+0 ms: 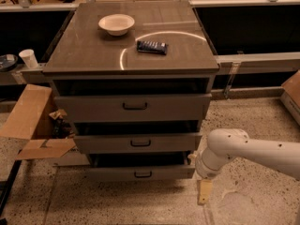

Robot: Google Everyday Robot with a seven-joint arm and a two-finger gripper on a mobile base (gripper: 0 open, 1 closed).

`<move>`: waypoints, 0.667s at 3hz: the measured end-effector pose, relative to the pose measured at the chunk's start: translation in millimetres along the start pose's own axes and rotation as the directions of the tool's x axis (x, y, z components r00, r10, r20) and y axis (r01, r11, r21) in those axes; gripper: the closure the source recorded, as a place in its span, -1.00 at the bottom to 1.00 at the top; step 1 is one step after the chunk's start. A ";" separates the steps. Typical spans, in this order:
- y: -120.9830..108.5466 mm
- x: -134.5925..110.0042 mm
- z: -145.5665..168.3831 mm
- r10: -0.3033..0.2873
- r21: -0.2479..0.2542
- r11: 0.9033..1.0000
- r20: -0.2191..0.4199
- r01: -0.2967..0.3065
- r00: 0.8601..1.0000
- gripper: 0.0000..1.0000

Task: Open bottom drawer

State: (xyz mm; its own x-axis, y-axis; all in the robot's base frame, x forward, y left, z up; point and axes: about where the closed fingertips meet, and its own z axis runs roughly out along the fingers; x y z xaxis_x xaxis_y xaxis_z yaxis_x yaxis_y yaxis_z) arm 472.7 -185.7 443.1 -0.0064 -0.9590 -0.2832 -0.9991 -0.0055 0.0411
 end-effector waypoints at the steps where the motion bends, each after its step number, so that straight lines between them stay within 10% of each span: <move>1: -7.7 2.6 58.1 -0.004 -0.063 0.998 0.102 0.010 0.995 -1.00; 2: -16.0 5.1 94.8 0.024 -0.099 0.995 0.170 -0.007 0.985 -1.00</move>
Offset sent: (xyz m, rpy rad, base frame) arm 0.0215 0.0276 -0.1226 0.2433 0.1352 -0.0080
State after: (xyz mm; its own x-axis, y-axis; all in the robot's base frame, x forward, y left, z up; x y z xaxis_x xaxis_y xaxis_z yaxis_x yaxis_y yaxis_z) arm 484.8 -163.7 350.2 -0.0373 -0.8966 -0.4413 -0.9901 -0.0267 0.1378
